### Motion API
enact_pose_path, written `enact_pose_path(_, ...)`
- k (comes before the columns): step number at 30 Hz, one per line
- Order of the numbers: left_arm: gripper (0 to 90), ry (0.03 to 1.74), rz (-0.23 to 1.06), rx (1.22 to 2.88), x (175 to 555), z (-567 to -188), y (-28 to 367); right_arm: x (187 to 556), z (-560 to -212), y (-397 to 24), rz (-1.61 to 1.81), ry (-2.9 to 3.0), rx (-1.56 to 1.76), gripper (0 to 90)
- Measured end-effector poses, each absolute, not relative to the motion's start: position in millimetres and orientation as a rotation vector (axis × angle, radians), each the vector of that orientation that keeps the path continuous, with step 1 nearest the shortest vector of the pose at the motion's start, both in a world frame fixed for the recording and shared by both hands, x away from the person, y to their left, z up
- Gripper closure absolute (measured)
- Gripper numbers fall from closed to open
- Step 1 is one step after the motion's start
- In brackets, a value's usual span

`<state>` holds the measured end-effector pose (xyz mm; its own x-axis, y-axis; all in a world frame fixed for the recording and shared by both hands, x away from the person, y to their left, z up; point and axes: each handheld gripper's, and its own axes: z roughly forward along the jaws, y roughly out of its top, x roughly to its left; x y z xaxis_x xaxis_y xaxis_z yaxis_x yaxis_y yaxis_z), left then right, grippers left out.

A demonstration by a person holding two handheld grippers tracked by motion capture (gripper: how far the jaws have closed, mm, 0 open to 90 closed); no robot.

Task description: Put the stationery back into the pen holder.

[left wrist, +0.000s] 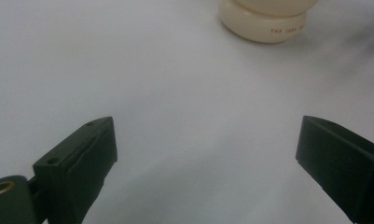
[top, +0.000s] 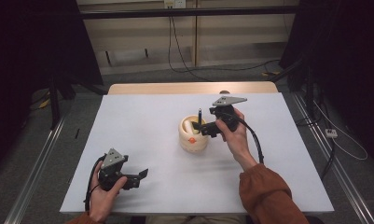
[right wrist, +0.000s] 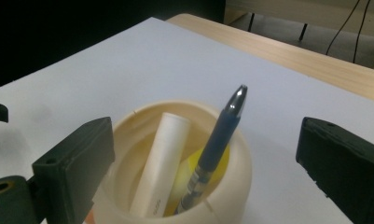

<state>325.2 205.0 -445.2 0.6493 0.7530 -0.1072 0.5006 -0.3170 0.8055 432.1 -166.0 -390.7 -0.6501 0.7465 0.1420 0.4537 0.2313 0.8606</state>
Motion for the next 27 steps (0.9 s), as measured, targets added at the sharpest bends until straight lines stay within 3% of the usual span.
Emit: enact_pose_path(27, 5.3, 0.977, 0.368, 1.982, 324, -445, 205, 397, -390, -192, 1.314, 2.096, 1.121, 5.9)
